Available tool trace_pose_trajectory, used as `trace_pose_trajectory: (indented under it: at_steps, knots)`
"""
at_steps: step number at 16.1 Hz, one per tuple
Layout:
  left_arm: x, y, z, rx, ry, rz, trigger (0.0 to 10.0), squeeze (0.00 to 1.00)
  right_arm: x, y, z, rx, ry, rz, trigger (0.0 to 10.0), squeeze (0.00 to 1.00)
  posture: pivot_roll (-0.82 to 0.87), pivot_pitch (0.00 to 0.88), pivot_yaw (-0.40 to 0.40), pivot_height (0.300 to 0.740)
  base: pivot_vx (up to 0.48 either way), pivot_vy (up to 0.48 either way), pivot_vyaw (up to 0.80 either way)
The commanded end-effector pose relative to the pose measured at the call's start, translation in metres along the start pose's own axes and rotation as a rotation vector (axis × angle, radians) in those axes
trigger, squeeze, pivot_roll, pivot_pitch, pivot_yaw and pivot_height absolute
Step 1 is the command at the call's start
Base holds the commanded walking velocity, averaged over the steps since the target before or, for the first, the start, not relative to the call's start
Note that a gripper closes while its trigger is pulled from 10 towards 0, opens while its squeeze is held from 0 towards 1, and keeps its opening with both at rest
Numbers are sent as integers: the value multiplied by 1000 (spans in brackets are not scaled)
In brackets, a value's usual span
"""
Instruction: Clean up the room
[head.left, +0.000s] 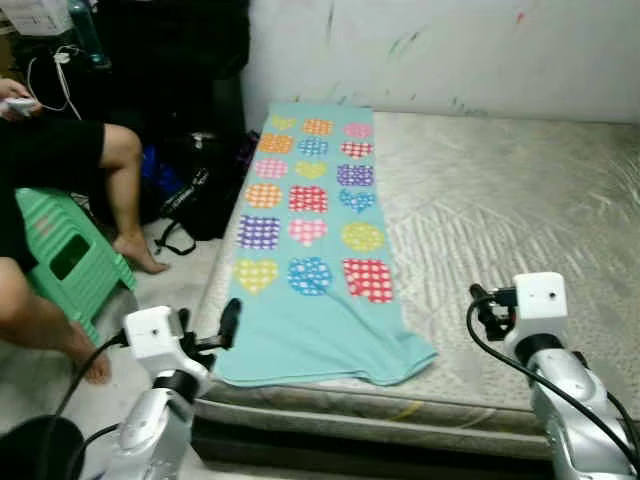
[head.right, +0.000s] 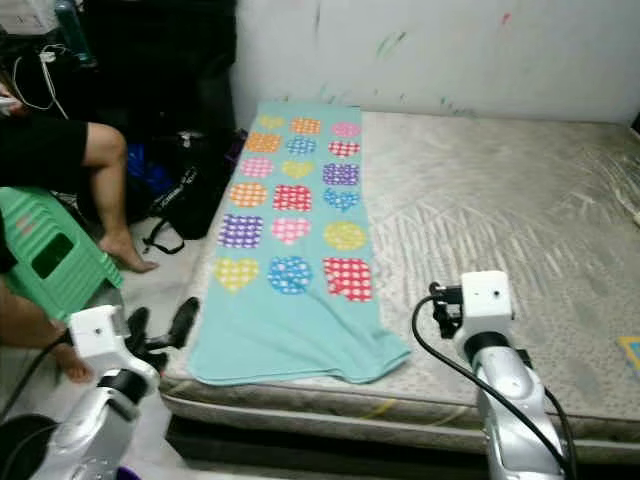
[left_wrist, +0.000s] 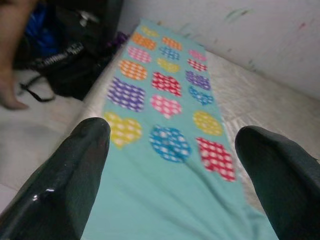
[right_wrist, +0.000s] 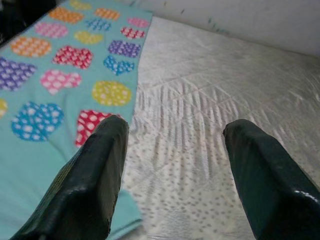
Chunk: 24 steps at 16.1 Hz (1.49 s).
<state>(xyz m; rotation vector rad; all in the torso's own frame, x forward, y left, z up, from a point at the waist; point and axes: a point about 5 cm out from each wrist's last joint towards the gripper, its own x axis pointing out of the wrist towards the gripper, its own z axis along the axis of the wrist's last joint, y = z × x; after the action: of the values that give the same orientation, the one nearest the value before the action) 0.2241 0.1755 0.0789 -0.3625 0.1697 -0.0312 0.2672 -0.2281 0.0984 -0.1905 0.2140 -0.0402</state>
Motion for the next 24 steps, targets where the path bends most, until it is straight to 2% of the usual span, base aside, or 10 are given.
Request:
trace_pose_trajectory:
  at_steps: [1, 7, 18, 24]
  knots:
    - [1, -4, 1, 0, -3, -14, 10000, 0, -1, -4, -3, -3, 18, -5, 10000, 0, -92, 0, -2, 740, 0, 480, 0]
    - [1, -2, 4, 4, -12, -2, 10000, 0, -1, 0, 13, 71, -61, 2, 10000, 0, -93, 0, 0, 740, 0, 80, 0]
    - [3, -3, 4, -3, -14, -3, 10000, 0, -2, -2, 9, 77, -38, -5, 10000, 0, -95, 0, 2, 740, 0, 0, 0]
    - [1, -7, 6, 23, -31, -69, 10000, 0, -1, -2, 8, 74, -36, -5, 10000, 0, -93, 0, 0, 740, 0, 0, -330]
